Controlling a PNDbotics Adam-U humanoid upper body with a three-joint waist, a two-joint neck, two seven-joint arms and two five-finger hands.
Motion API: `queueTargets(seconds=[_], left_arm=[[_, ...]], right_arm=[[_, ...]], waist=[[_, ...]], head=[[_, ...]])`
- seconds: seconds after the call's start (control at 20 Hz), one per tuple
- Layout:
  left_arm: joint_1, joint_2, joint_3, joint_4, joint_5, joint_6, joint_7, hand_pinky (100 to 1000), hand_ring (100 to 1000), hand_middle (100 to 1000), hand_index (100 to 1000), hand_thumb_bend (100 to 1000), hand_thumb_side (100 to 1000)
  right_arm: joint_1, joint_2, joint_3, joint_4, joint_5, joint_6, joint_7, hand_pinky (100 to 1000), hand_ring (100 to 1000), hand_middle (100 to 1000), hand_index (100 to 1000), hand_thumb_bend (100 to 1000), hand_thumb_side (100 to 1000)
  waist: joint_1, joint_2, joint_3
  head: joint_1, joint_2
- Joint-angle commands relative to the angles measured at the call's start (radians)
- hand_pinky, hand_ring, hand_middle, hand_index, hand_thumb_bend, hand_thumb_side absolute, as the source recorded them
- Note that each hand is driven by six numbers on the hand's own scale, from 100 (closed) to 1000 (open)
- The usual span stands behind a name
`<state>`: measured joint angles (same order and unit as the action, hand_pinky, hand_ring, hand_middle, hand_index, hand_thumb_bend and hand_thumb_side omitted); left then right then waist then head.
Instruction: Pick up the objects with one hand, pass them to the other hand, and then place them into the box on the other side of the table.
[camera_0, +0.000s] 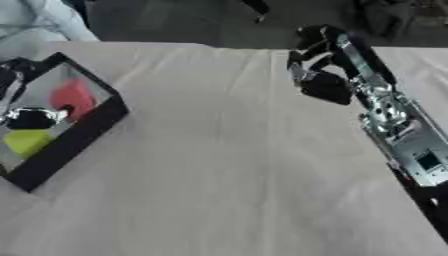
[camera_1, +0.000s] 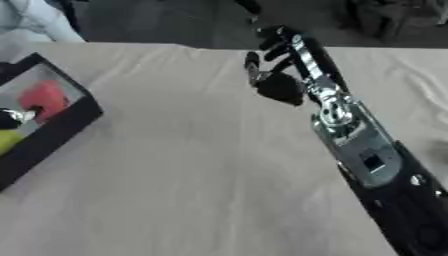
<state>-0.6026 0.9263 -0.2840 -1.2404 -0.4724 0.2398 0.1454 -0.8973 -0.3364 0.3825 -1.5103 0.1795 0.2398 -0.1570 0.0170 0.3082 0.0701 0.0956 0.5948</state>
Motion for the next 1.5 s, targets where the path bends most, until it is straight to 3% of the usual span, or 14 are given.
queueTargets(seconds=[0.05,0.35,0.5,0.6,0.7,0.75,0.85,0.9,1.15,1.35,1.5], left_arm=[[-0.015,0.035,0.026,0.005,-0.014,0.025,-0.022,961,917,830,913,498,792],[-0.014,0.035,0.032,0.008,-0.024,0.058,-0.011,953,913,836,897,432,677],[-0.015,0.032,0.039,0.002,0.005,0.057,0.016,896,875,810,864,295,533],[-0.012,0.018,0.052,-0.030,0.064,0.041,0.074,816,774,773,796,146,380],[0.000,0.004,0.060,-0.085,0.151,0.024,0.161,753,637,686,736,100,300],[0.010,0.002,0.056,-0.115,0.197,0.021,0.195,750,635,689,735,100,312],[0.036,-0.006,0.054,-0.194,0.305,0.024,0.250,758,660,717,739,100,426],[0.051,-0.010,0.055,-0.242,0.366,0.024,0.277,767,669,721,738,100,430],[0.133,-0.037,0.065,-0.427,0.671,-0.008,0.358,807,702,745,724,100,532],[0.191,-0.055,0.055,-0.503,0.805,-0.019,0.368,835,780,804,774,100,780],[0.224,-0.072,0.055,-0.563,0.858,-0.040,0.340,840,791,834,800,100,834]], right_arm=[[-0.015,-0.019,-0.013,-0.021,-0.004,0.000,-0.008,603,677,656,793,100,271],[-0.014,-0.020,-0.014,-0.022,-0.004,0.002,-0.012,602,673,656,793,100,302],[-0.014,-0.022,-0.014,-0.023,-0.004,0.002,-0.013,601,673,656,793,100,302],[-0.015,-0.028,-0.020,-0.029,-0.001,0.002,-0.019,600,679,659,794,100,235],[-0.018,-0.037,-0.028,-0.033,0.016,0.009,-0.027,606,697,675,798,100,100],[-0.021,-0.042,-0.032,-0.036,0.030,0.015,-0.027,610,707,689,800,100,100],[-0.026,-0.057,-0.042,-0.044,0.062,0.036,-0.020,619,722,713,807,100,100],[-0.028,-0.067,-0.049,-0.049,0.080,0.053,-0.012,624,731,730,809,100,100],[-0.024,-0.141,-0.085,-0.074,0.131,0.166,0.049,649,767,784,817,100,100],[-0.009,-0.248,-0.114,-0.089,0.078,0.241,0.107,662,772,788,824,100,100],[0.014,-0.331,-0.146,-0.078,0.016,0.286,0.125,677,781,802,833,100,100]], waist=[[0.005,-0.023,0.002],[0.006,-0.024,0.001],[0.007,-0.025,0.000],[0.007,-0.025,0.001],[0.005,-0.027,0.001],[0.004,-0.027,0.000],[0.002,-0.027,-0.002],[0.002,-0.027,-0.003],[-0.009,-0.028,-0.017],[-0.021,-0.030,-0.026],[-0.032,-0.030,-0.027]], head=[[0.003,-0.010],[0.002,-0.008],[-0.005,-0.005],[-0.031,0.001],[-0.081,0.013],[-0.107,0.017],[-0.153,0.020],[-0.170,0.022],[-0.215,0.028],[-0.244,0.032],[-0.262,0.036]])
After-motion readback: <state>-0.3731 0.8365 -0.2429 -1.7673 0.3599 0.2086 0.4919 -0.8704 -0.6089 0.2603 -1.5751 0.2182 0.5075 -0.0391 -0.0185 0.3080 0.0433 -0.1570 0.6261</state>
